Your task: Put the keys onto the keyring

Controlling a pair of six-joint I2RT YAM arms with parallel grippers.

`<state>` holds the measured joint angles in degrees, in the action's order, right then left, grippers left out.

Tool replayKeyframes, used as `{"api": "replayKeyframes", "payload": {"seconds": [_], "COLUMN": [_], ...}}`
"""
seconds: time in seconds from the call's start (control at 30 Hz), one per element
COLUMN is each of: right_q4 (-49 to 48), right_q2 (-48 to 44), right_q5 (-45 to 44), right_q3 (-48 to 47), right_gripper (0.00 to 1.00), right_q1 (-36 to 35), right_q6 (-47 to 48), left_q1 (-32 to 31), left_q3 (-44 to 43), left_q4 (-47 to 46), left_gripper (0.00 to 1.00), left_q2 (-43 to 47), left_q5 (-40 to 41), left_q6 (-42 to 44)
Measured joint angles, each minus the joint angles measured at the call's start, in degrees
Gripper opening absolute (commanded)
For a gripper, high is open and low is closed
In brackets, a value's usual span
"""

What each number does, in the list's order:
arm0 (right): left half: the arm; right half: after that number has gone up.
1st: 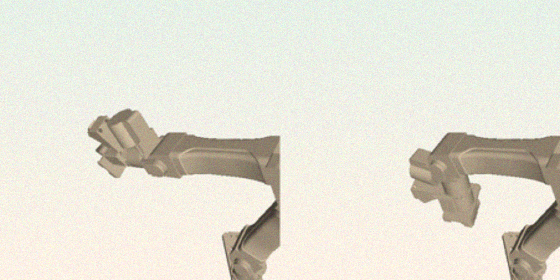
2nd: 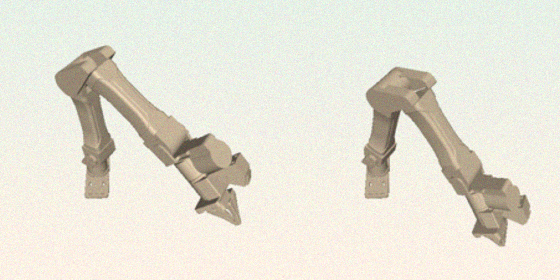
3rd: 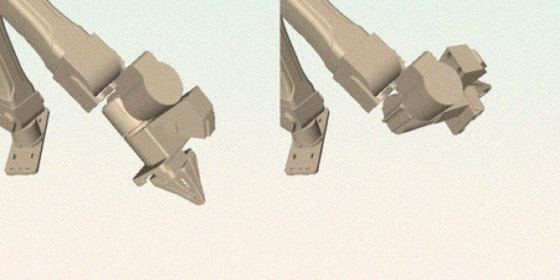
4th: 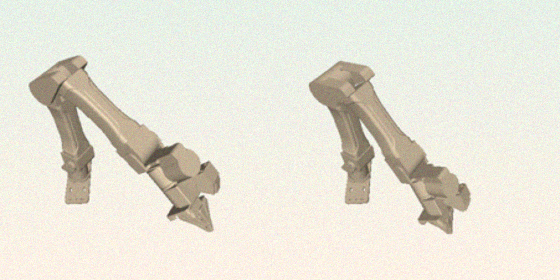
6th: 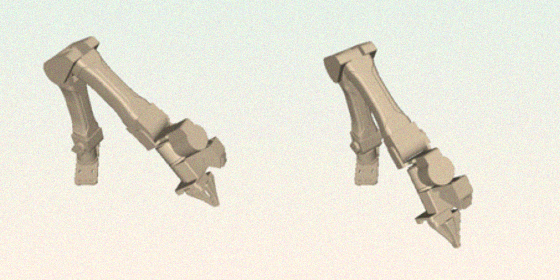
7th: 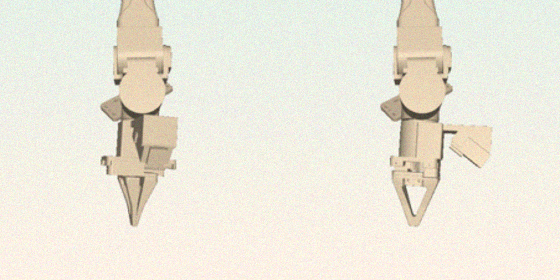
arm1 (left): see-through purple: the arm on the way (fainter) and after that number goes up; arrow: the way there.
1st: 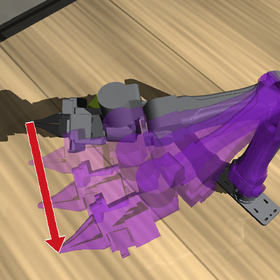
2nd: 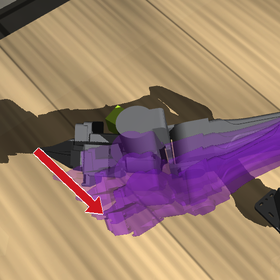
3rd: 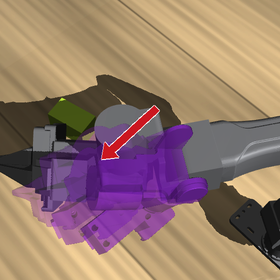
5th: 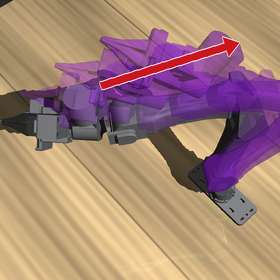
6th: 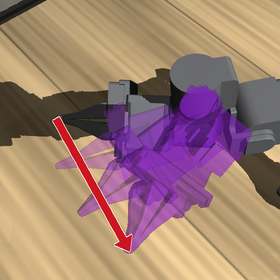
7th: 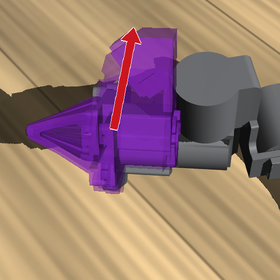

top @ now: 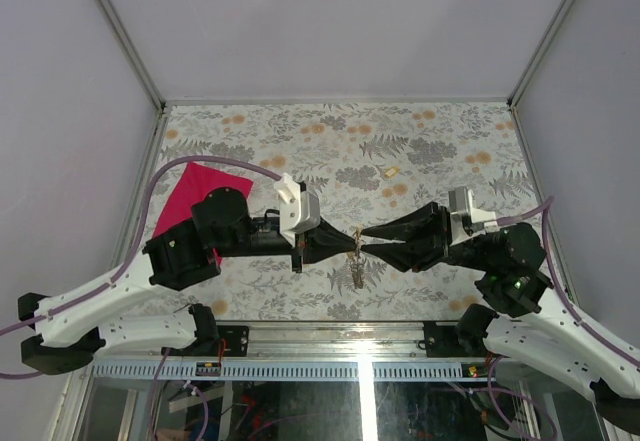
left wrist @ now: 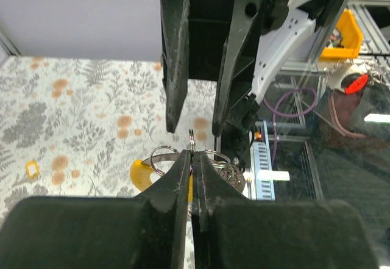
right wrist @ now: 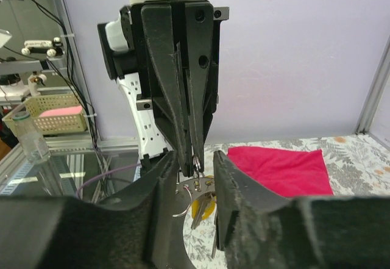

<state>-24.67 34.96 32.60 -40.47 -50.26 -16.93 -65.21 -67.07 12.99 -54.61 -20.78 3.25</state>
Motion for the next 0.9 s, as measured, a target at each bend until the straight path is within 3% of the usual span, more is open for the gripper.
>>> {"api": "replayKeyframes", "payload": {"seconds": [0.13, 0.3, 0.6, 0.9], "right_q4": [4.8, 14.1, 26.3, 29.9], "right_q2": [-1.0, -2.8, -2.8, -1.2], "right_q5": [0.0, -0.1, 0.1, 1.2], "right_q3": [-0.9, -4.2, -9.8, -10.5], "right_gripper": [0.51, 0.56, 0.56, 0.56], "right_q1": [0.0, 0.0, 0.0, 0.0], "right_q6": [2.8, 8.4, 15.8, 17.5], "left_q1": [0.0, 0.0, 0.0, -0.6], "left_q3": [-2.5, -6.3, -14.3, -19.1], "left_q4": [7.1, 14.1, 24.7, 33.9], "left_gripper": [0.00, 0.00, 0.00, 0.00], "left_q2": [-1.5, -3.7, -7.8, -12.4], "left_q5": [0.0, 0.0, 0.0, 0.5], "left_q6": [1.4, 3.6, 8.9, 13.3]}}
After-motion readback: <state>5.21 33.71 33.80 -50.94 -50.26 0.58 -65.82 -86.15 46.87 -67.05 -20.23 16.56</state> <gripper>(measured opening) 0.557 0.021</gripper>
